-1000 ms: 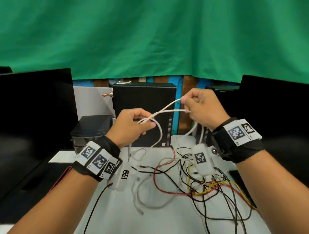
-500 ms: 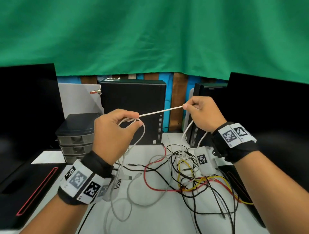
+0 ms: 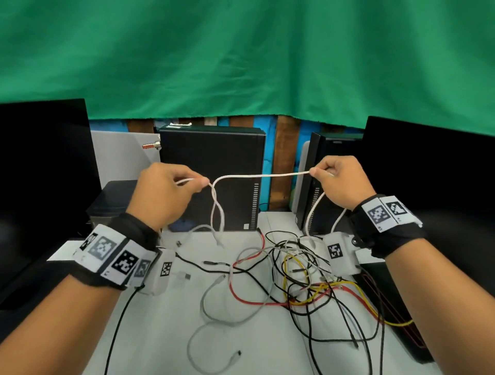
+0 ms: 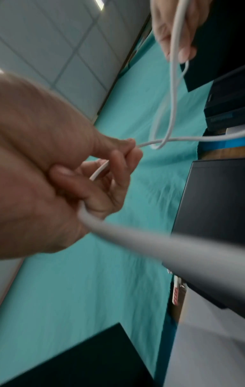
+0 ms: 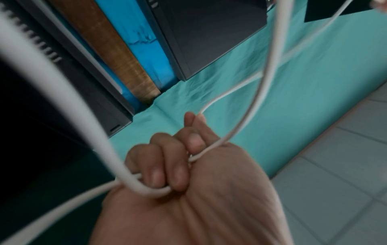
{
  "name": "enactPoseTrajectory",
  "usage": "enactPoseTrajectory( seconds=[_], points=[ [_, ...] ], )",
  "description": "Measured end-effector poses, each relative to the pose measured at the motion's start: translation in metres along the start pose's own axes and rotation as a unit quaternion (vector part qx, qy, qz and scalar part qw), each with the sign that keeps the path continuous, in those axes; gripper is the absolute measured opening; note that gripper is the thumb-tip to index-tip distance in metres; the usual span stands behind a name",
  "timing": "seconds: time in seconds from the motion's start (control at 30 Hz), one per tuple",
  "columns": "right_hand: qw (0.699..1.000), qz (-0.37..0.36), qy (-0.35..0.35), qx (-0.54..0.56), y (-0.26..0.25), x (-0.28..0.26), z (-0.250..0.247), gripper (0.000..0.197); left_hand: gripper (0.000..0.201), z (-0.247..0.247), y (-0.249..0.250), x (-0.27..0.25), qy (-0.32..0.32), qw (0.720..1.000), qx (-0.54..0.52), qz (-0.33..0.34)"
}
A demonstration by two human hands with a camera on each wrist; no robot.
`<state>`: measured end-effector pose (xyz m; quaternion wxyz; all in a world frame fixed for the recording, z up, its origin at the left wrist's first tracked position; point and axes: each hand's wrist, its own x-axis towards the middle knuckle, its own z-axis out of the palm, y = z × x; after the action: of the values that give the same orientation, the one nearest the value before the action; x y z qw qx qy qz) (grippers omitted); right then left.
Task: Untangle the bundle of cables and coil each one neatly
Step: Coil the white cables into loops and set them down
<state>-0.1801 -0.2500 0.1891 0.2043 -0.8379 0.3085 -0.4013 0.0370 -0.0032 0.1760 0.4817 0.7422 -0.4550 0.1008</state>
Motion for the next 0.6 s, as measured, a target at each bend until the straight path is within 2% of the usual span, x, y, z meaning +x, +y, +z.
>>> enactPoseTrajectory(
  seconds=[0.1, 0.2, 0.27, 0.4, 0.53, 0.6],
  points=[
    [0.998, 0.044, 0.03, -0.026, 0.016, 0.005, -0.01, 0.026, 0.016, -0.01, -0.017, 0.002, 0.056, 0.997, -0.032, -0.052],
    [0.996, 0.071, 0.045, -0.027, 0.027, 0.011, -0.027, 0.026, 0.018, -0.026, -0.043, 0.006, 0.114, 0.99, -0.006, -0.087],
    [0.99, 0.104, 0.091, -0.012, 0.036, 0.019, -0.043, 0.025, 0.021, -0.038, -0.06, 0.006, 0.138, 0.984, 0.027, -0.113],
    [0.972, 0.152, 0.179, -0.004, 0.043, 0.026, -0.067, 0.017, 0.027, -0.051, -0.088, 0.002, 0.142, 0.969, 0.089, -0.183],
    [0.937, 0.193, 0.289, 0.034, 0.053, 0.033, -0.093, 0.032, 0.026, -0.053, -0.1, -0.005, 0.145, 0.95, 0.146, -0.236],
    [0.932, 0.199, 0.298, 0.047, 0.082, 0.047, -0.109, 0.041, 0.025, -0.055, -0.105, -0.008, 0.143, 0.947, 0.151, -0.247]
  ],
)
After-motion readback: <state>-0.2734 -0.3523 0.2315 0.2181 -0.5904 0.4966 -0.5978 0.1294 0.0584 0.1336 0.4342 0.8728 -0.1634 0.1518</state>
